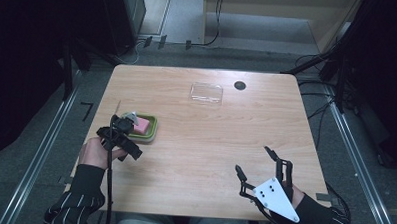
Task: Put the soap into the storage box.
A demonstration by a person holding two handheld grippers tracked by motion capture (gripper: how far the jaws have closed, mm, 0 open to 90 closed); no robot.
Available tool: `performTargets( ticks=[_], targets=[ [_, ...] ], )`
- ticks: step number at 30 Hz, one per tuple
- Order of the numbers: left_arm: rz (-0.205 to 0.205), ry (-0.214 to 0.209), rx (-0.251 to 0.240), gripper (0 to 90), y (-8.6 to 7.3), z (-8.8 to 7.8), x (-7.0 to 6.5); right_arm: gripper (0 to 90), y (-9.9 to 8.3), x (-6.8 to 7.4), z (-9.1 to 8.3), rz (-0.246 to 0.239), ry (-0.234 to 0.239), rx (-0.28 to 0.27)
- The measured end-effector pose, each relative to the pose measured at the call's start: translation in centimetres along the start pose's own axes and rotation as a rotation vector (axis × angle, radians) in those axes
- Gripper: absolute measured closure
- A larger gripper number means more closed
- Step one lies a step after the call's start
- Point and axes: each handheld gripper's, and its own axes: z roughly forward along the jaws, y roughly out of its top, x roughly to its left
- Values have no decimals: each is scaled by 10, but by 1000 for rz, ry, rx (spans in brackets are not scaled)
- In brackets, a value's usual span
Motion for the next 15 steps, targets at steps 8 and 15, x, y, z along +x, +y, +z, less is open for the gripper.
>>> performTargets(
  ticks=[8,15],
  targets=[
    [14,6,36,15,-17,14,-6,132,0,0,0,-1,0,0],
    [20,14,53,13,-26,19,-9,132,0,0,0,0,0,-1]
  ],
)
